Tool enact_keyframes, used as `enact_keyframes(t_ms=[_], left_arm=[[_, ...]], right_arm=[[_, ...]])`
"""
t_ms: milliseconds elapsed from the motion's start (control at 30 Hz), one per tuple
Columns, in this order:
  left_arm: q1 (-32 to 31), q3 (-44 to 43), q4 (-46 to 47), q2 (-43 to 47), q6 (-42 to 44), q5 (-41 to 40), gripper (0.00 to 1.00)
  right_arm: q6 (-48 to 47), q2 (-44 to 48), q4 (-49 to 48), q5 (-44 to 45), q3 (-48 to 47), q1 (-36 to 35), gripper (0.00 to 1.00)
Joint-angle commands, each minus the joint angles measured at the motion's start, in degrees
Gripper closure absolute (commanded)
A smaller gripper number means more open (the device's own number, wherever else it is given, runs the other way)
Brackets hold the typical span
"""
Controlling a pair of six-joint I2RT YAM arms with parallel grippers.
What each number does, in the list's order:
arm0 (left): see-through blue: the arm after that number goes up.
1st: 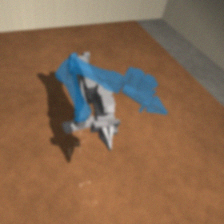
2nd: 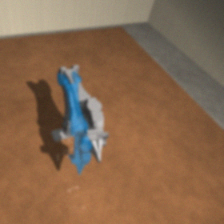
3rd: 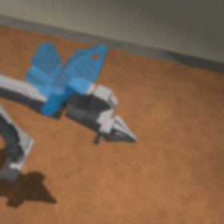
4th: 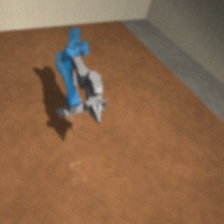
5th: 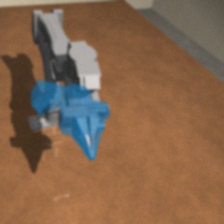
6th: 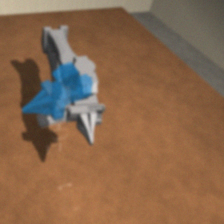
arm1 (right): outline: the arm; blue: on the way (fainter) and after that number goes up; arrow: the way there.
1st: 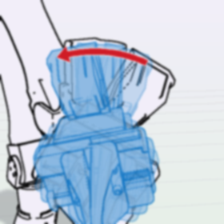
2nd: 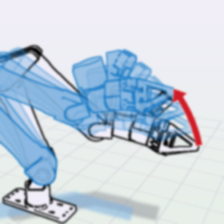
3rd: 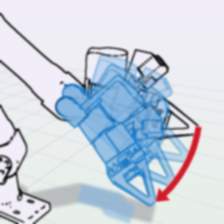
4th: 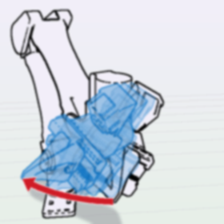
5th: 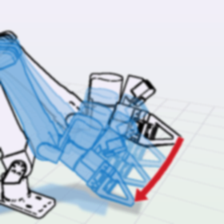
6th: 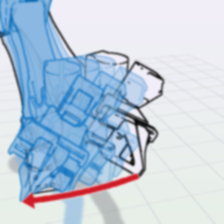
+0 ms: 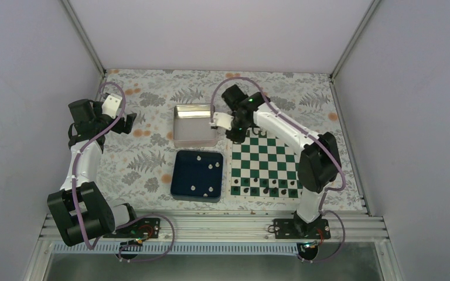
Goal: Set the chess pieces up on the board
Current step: Place the chess piece on the chessboard.
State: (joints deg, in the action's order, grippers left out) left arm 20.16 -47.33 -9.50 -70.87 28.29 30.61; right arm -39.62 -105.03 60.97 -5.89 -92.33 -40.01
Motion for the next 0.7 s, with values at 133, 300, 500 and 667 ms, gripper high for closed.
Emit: enact_keyframes(t_ms=[133,300,500,667], left_arm=[[0.5,0.0,0.8,0.7,0.7,1.2,0.00],[0.5,0.0,0.6,1.0,0.7,1.2,0.00],[0.5,0.2,0.9,0.9,0.6,1.0,0.00],[0.6,0.4,1.1,0.9,0.7,0.9,0.00]], right_arm=[[-2.1,-3.4,-0.9,0.9,4.1,9.9,0.96],[-3.0,-7.4,-2.1,0.4,3.5,12.5,0.96],[-3.0,-11.6,-2.6,1.4,1.9,12.7,0.96],[-2.7,-14.1,-2.9,2.1,0.8,13.5,0.96]])
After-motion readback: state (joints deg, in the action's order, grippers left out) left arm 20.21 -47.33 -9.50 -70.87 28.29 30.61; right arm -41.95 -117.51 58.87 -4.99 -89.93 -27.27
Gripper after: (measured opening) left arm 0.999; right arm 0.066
